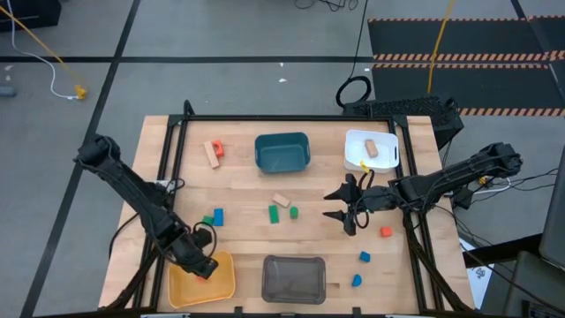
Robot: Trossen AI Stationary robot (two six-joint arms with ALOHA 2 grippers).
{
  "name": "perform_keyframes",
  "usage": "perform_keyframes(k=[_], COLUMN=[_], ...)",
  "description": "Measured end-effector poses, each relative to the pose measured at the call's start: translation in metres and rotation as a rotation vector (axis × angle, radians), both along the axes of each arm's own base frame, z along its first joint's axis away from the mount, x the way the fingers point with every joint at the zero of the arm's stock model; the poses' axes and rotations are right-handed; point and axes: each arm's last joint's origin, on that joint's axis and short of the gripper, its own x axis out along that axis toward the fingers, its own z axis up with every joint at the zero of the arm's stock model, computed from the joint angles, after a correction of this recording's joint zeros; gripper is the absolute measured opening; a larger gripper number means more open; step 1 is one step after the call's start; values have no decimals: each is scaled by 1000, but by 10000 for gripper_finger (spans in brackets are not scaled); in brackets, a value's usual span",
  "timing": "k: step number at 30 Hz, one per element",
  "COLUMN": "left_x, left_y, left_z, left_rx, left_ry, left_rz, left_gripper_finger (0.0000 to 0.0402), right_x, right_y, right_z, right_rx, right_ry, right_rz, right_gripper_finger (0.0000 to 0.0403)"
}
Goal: Sort & place blocks by color
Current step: Put the bottom right orange block into the yellow bin, then put the bottom orange block into the yellow bin
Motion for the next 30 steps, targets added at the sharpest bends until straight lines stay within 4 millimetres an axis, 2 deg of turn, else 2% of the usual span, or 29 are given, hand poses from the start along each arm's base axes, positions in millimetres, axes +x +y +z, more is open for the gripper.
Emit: perform_keyframes(k=[9, 13, 16, 21, 25, 30], left_x=[4, 8, 14, 28, 42, 58], left_y=[-1, 5, 11, 31, 47, 60], left_z=[5, 11, 18, 31, 44, 55], left_rx=[-37, -32, -16, 146, 298, 432], left_ry=[-65, -134, -236, -494, -706, -905], left_rz=[-1, 3, -3, -14, -52, -149], left_gripper_finger=[188, 188, 188, 188, 189, 189], right_x=[-1, -9, -19, -36, -51, -68], right_y=[-2, -8, -14, -25, -28, -24], right_z=[-2, -10, -19, -33, -41, -46], right_rx=[37, 112, 159, 189, 320, 485], right_ry=[19, 127, 254, 438, 625, 858], right_rz=[-60, -147, -248, -452, -571, -623], right_gripper_finger=[238, 238, 238, 238, 238, 238])
